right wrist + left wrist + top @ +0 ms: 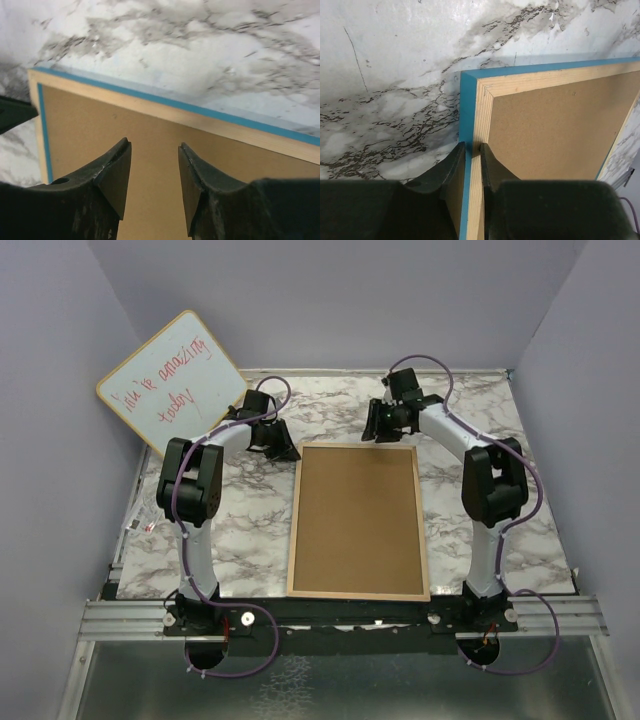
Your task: Put the photo into the frame
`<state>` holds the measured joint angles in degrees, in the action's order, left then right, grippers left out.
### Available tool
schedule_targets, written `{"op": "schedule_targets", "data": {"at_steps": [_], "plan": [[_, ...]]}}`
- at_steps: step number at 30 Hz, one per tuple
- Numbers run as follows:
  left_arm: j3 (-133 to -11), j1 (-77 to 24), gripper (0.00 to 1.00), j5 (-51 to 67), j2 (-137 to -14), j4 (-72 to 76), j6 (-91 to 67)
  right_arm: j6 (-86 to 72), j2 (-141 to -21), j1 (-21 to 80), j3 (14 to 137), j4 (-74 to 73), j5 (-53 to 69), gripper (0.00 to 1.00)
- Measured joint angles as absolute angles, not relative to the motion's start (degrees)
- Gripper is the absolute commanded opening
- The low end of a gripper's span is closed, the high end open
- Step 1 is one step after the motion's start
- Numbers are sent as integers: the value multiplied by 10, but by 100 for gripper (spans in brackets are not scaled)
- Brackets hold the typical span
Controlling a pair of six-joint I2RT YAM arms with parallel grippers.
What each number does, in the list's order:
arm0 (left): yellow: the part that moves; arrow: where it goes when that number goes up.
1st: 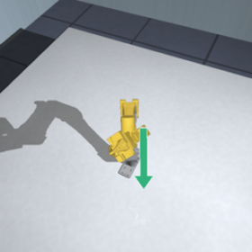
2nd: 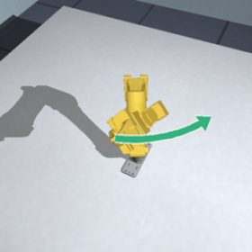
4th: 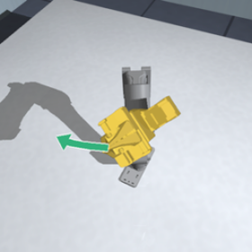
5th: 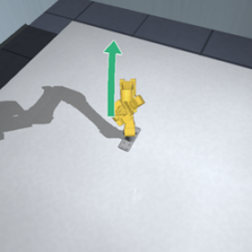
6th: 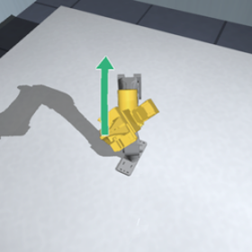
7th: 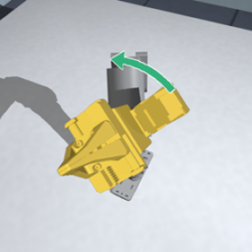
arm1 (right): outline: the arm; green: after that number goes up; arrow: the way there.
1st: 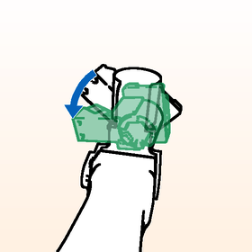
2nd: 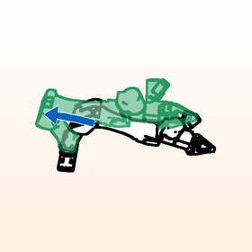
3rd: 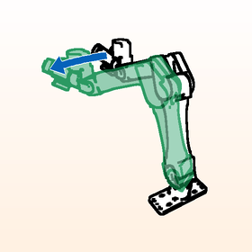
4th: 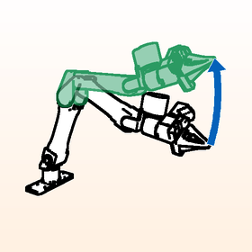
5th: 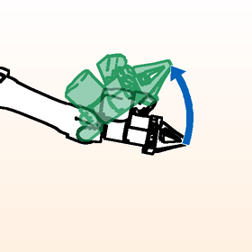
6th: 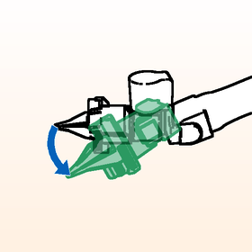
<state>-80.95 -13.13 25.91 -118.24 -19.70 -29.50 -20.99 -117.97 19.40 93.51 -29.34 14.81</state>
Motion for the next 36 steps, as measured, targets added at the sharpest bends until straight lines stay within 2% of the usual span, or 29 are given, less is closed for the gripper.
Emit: {"op": "schedule_targets", "data": {"at_steps": [5, 13, 25, 36], "plan": [[-809, -131, 20, 260, -1183, -195, -293, -214, -1182, 187, 935, -300, 66, 49], [-809, -131, 25, 261, -1184, -194, -291, -227, -1185, 174, 932, -301, 13, 51], [-820, -133, 31, 259, -1190, -203, -277, -269, -1107, 121, 837, -316, 5, 53], [-822, -133, 45, 259, -1191, -210, -268, -301, -1037, 108, 751, -336, 5, 60]]}}
